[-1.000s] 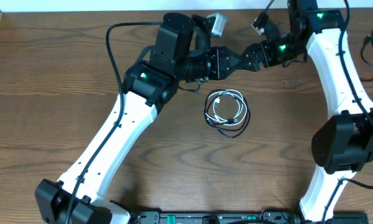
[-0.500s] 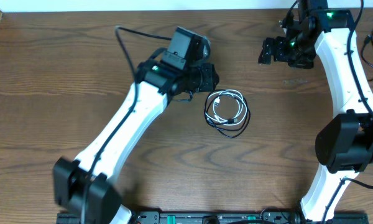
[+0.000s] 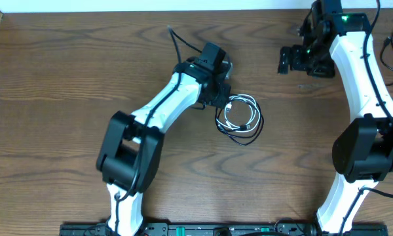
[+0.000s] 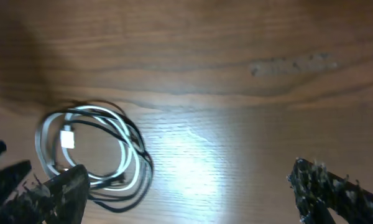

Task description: Untangle cables

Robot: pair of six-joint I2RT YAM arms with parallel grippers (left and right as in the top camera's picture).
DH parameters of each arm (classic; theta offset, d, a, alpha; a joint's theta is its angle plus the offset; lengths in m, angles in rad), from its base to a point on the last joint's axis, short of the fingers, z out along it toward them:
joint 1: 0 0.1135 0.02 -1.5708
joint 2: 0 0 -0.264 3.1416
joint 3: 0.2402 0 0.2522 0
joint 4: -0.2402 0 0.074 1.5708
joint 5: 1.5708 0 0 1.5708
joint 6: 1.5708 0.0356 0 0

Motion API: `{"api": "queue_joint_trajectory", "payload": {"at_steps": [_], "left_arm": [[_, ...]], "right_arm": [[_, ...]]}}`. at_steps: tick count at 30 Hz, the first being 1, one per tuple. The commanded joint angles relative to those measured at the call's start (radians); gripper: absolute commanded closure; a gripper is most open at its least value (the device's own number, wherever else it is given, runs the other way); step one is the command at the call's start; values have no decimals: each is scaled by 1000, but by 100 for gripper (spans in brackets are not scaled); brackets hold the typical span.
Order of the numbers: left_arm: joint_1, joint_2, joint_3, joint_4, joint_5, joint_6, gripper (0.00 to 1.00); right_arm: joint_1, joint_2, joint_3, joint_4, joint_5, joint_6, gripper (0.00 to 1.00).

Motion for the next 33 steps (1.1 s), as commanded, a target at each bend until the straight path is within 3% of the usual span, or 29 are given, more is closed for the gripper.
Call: {"api": "queue_joint_trajectory", "payload": {"at_steps": [1,9,17,29,33], "left_arm": [[5,50,3,22,-8,131,57],[4,95,3,92,-9,177,58],[4,124,2,98,-117,189,59],[3,124,-24,108,-118,194,64],[-2,124,-37,103,-117,194,78]], "right_arm": [[1,-31,-38,0,43,7,1],[1,-31,-81,21,42,7,1],[2,-31,-82,24,42,7,1],[3,-31,-82,16,42,7,1],[3,-31,-82,22,41,7,1]]}}
